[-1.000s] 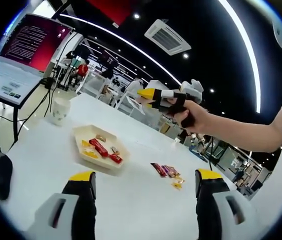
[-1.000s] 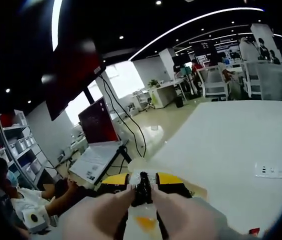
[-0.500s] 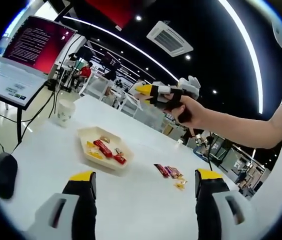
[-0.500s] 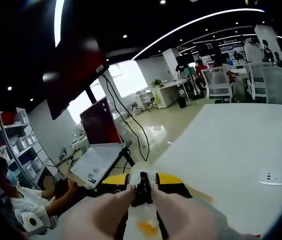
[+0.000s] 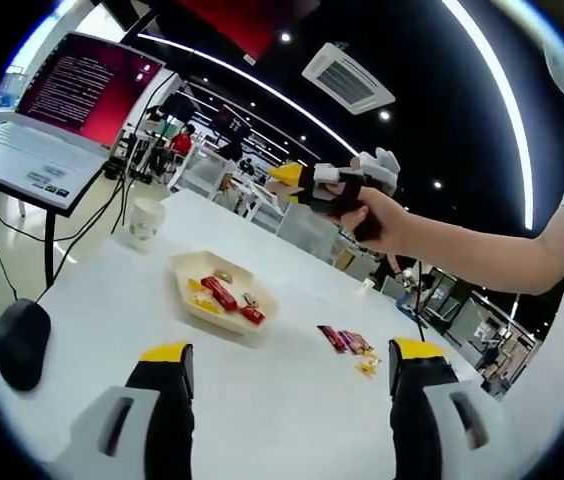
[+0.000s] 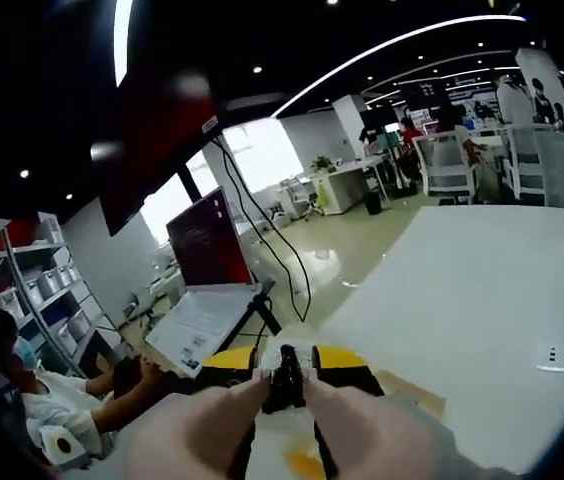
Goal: Place the target food into the container with the food tongs after gripping and lifting it, then release it inside without dropping or visibly crushing the food.
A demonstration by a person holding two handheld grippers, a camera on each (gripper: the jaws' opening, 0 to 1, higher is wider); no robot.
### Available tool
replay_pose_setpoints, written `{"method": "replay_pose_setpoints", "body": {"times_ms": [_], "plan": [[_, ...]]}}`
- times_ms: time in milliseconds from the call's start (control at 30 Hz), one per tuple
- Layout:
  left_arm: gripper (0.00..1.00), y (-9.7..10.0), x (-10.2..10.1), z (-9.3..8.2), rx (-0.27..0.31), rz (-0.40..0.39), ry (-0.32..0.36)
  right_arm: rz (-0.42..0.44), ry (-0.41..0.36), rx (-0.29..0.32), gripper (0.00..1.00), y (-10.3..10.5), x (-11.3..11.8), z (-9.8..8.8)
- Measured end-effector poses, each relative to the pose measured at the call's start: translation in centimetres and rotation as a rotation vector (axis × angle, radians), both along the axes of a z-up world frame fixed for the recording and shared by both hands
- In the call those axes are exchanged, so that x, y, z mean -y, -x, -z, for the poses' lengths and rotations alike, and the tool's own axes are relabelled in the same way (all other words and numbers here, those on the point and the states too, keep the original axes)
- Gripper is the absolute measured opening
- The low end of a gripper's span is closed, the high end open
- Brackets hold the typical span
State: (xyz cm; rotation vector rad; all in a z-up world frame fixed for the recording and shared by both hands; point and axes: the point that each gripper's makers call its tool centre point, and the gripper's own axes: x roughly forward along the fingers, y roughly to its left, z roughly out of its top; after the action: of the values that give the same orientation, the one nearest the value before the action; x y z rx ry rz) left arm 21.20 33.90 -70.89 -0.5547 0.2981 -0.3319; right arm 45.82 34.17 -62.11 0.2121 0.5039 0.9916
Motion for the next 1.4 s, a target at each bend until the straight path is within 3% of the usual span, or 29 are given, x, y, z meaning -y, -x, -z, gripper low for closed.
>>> {"method": "replay_pose_setpoints", "body": {"times_ms": [433,600,733,933,1100,1167,1267,1400], "plan": [[0.8,-0.1,-1.1,0.4,-0.011,-0.017,0.005,0.037,-0.029,-0.026,0.25,0.2,0.3,0.2],[0.8,-0.4,-0.3,0.2,-0.008,-0.01,0.011,0.051,-0.02,-0.024,0.26,0.0,1.7,0.4],[0.8,-0.4,0.3,0.1,-0.006,-0.003,0.015,0.072,-0.043,-0.08,0.27,0.1,2.5,0.8],[0.8,-0.1,0.6,0.1,-0.006,0.006,0.016,0.093,-0.051,-0.098,0.27,0.7,3.9,1.2],[0.79,0.0,0.6,0.1,-0.008,0.012,0.018,0.109,-0.046,-0.093,0.27,1.3,4.9,1.5],[0.78,-0.1,0.9,0.3,-0.015,0.043,-0.011,0.11,-0.053,-0.095,0.27,1.6,5.1,1.2],[0.78,-0.5,1.3,0.0,-0.009,0.067,-0.025,0.067,-0.034,-0.017,0.27,2.3,5.6,0.2],[0.78,-0.8,1.8,0.1,-0.01,0.078,-0.011,0.073,-0.056,0.006,0.27,2.7,7.3,-0.1]]}}
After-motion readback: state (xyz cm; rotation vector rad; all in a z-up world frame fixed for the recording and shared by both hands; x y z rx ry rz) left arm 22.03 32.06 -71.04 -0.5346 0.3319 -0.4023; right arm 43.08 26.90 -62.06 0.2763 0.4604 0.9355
